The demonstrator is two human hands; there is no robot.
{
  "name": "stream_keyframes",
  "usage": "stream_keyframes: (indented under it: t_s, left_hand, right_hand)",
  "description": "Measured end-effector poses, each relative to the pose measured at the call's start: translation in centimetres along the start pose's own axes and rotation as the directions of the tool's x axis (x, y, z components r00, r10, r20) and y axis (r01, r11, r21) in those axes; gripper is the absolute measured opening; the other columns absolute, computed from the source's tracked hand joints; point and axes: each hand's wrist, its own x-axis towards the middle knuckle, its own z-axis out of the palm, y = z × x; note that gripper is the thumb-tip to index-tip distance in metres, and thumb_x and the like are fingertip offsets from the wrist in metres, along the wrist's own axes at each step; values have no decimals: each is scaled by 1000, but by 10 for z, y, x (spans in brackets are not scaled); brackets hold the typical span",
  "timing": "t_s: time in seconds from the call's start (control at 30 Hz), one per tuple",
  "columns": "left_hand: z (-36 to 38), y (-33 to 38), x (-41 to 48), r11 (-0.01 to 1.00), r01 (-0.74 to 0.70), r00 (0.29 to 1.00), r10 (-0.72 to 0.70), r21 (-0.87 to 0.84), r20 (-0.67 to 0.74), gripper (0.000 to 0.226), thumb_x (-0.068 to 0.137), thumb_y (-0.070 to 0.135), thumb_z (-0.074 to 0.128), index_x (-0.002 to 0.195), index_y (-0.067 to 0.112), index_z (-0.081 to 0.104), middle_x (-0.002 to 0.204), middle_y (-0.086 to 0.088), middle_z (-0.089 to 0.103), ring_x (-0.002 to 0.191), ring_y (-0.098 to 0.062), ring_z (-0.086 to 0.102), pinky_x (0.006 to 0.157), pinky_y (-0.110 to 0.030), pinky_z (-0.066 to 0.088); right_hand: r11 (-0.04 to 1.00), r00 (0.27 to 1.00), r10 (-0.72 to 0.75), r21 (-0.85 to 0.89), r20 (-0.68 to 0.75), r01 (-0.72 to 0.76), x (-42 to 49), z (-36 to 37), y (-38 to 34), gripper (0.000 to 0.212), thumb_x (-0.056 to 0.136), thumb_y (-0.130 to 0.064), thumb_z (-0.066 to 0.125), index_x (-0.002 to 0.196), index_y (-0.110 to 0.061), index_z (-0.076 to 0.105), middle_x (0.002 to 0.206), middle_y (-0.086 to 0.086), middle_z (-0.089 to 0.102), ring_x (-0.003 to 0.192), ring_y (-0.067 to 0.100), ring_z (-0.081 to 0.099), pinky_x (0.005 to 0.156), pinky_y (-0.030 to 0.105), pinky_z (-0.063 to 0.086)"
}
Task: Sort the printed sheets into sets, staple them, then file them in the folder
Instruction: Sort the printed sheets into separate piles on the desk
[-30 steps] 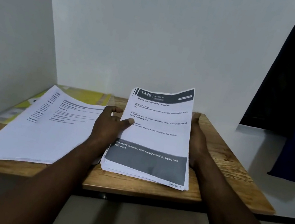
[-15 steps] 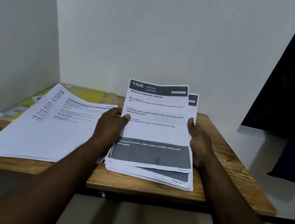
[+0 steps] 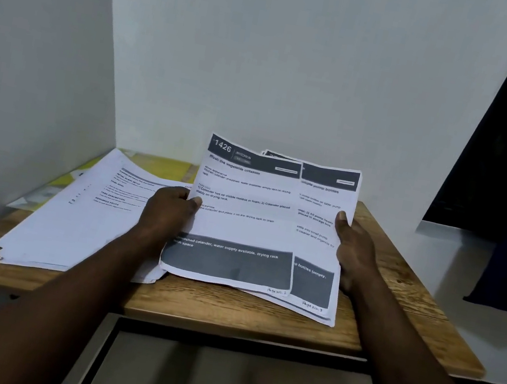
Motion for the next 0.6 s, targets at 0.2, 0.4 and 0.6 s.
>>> stream_keyframes:
  t_s: [0.2,0.4,0.6]
  left_hand:
    - [-3,5,-1,994,15,1000,-16,-104,-9,18,89,31,71,93,16,81,90,0,81,90,-28,78,92,-52,61]
    - [8,21,-5,995,-29,999,32,-97,29,13,96,22,71,87,15,79,89,-3,80,84,-27,75,84,-45,59]
    - [29,23,-18,919,-84,996,77,384,34,16,94,24,67,104,14,74,111,-6,74,107,-31,66,80,-33,44]
  right_hand:
    - [999,997,-32,-3,-67,32,-1,-14,-2,24,112,-31,50,121,-16,67,99,-5,80,86,18,79,70,35,65]
    - [999,993,-44,-8,-109,43,-7,-58,-13,25,110,-32,53,125,-15,65,105,2,78,83,19,80,66,35,66]
    - [1000,995,-15,-8,-99,14,-11,-111,-28,42,91,-50,73,120,-20,69,116,8,78,108,34,75,70,43,67]
